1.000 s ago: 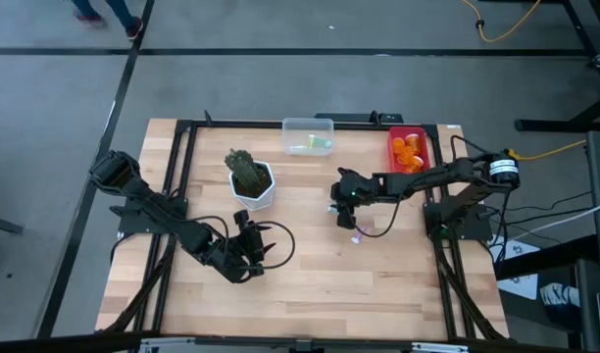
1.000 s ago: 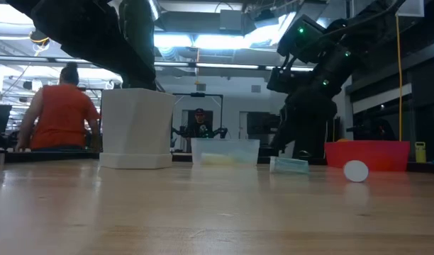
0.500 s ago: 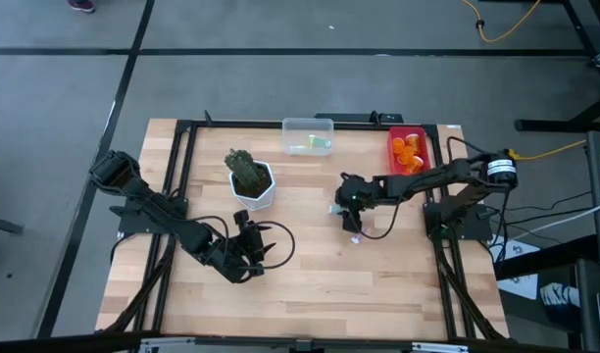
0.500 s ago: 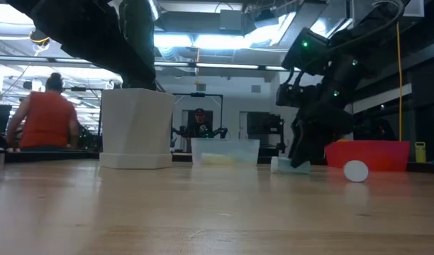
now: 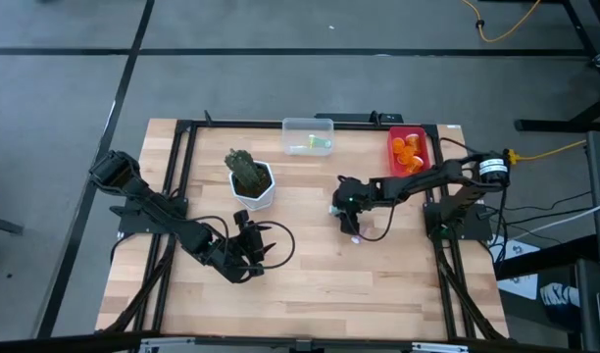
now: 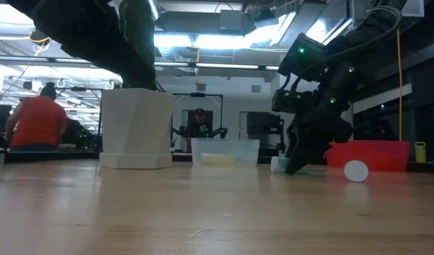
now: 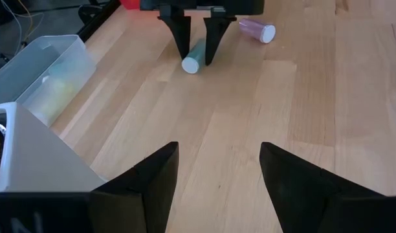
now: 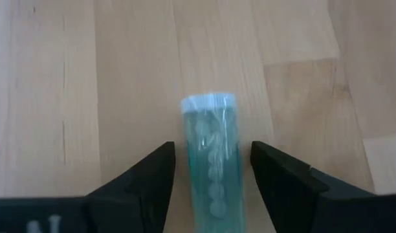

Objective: Pick and place medicine bottles into bin by pill shape (circle, oval)
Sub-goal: Put the small green pill bottle into the white bin, then put the small pink pill bottle into the white bin, then return to Home Position

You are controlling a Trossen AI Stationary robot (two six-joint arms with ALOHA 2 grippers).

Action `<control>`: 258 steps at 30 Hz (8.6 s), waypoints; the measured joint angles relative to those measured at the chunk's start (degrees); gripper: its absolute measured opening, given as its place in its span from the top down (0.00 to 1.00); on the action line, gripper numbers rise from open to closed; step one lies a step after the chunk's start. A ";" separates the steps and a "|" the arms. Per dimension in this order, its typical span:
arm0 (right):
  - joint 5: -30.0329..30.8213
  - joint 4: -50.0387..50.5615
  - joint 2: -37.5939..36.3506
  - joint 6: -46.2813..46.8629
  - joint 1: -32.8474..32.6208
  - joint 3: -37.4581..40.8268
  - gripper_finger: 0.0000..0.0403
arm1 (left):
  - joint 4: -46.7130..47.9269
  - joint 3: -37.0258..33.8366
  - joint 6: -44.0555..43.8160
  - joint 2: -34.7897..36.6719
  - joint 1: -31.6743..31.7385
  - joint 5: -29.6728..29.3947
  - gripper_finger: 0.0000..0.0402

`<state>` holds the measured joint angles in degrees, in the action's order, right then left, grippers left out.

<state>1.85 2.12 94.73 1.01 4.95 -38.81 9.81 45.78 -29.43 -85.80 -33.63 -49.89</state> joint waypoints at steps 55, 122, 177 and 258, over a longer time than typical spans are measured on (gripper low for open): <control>-0.26 4.62 2.00 1.97 24.07 -29.66 0.45 | -0.03 0.00 1.09 -0.01 0.00 0.01 0.47; -0.42 19.63 -7.45 -9.18 -14.27 1.55 0.53 | -0.05 0.00 0.00 0.00 0.02 0.01 0.48; -0.17 -20.26 5.89 9.06 21.05 -19.57 0.74 | -0.22 0.00 1.53 -0.02 0.00 -0.61 0.47; -4.60 40.03 -38.10 21.24 -5.83 -26.29 0.61 | 2.28 -12.66 15.53 46.94 -2.00 22.40 0.48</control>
<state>-2.75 42.15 56.63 22.25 -0.88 -65.10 12.09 33.12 -13.90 -38.86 -35.63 -27.49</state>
